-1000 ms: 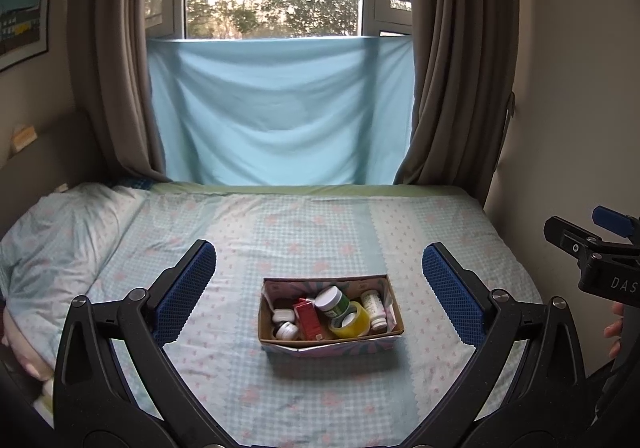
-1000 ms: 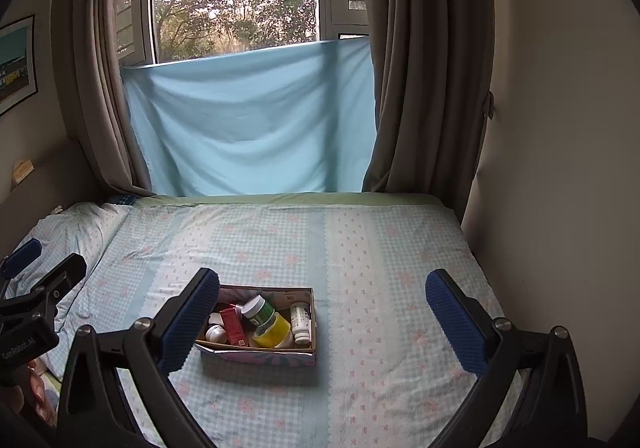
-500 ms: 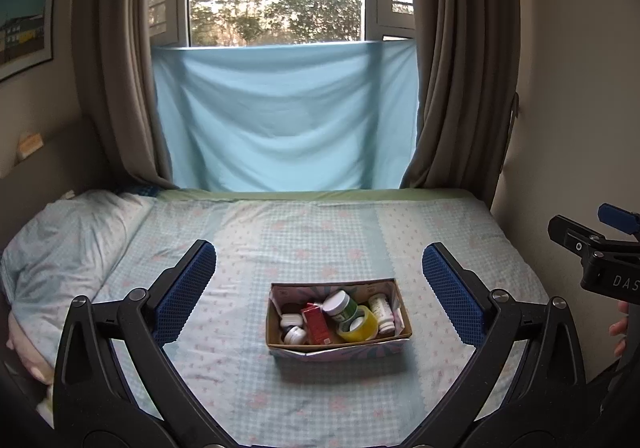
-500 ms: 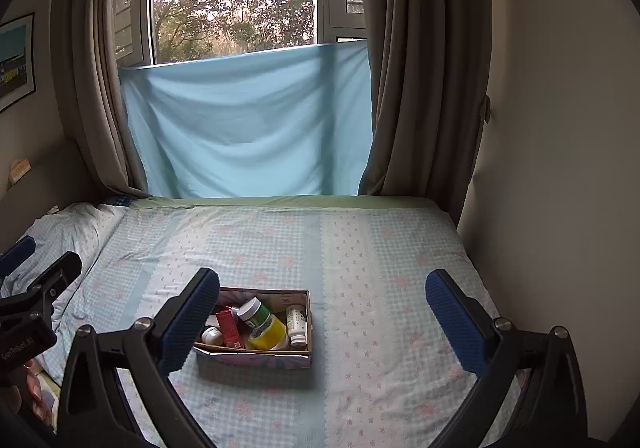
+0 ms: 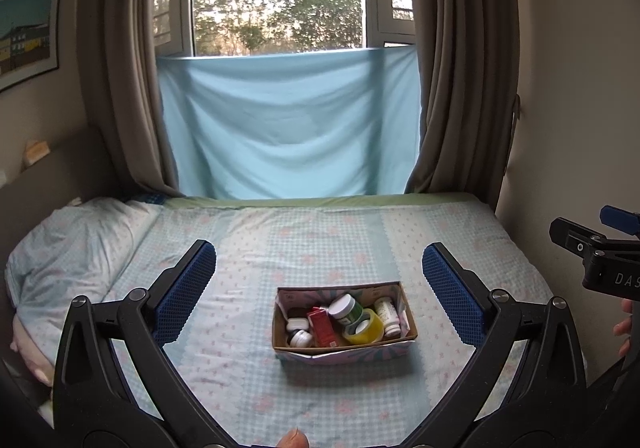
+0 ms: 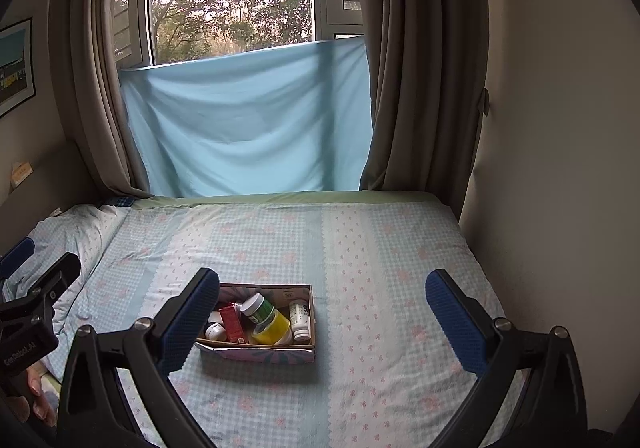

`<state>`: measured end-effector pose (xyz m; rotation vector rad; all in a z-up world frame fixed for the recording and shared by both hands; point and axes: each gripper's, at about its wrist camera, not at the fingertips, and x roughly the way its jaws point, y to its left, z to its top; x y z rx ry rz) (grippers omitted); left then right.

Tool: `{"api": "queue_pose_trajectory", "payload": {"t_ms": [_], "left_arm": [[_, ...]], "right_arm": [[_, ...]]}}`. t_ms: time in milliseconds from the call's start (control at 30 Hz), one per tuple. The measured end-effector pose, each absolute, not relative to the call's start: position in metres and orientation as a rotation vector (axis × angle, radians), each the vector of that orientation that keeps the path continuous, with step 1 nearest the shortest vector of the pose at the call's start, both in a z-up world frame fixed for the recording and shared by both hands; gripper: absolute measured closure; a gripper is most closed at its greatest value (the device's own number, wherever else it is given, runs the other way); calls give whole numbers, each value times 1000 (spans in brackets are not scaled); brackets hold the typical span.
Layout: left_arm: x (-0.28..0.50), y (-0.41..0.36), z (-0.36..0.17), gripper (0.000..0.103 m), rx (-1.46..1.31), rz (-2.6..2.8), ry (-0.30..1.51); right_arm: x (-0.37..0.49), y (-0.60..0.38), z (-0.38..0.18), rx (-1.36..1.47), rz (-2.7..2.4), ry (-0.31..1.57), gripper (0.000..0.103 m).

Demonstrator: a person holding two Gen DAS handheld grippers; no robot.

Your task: Organize rigid objects

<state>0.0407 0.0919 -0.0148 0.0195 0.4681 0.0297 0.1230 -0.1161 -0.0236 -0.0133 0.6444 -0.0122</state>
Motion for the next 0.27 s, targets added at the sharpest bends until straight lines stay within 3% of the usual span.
{"api": "queue_pose_trajectory", "payload": {"t_ms": [267], "left_arm": [[29, 100, -11, 0, -9, 64, 417]], "right_arm": [[116, -113, -26, -14, -9, 642, 0]]}}
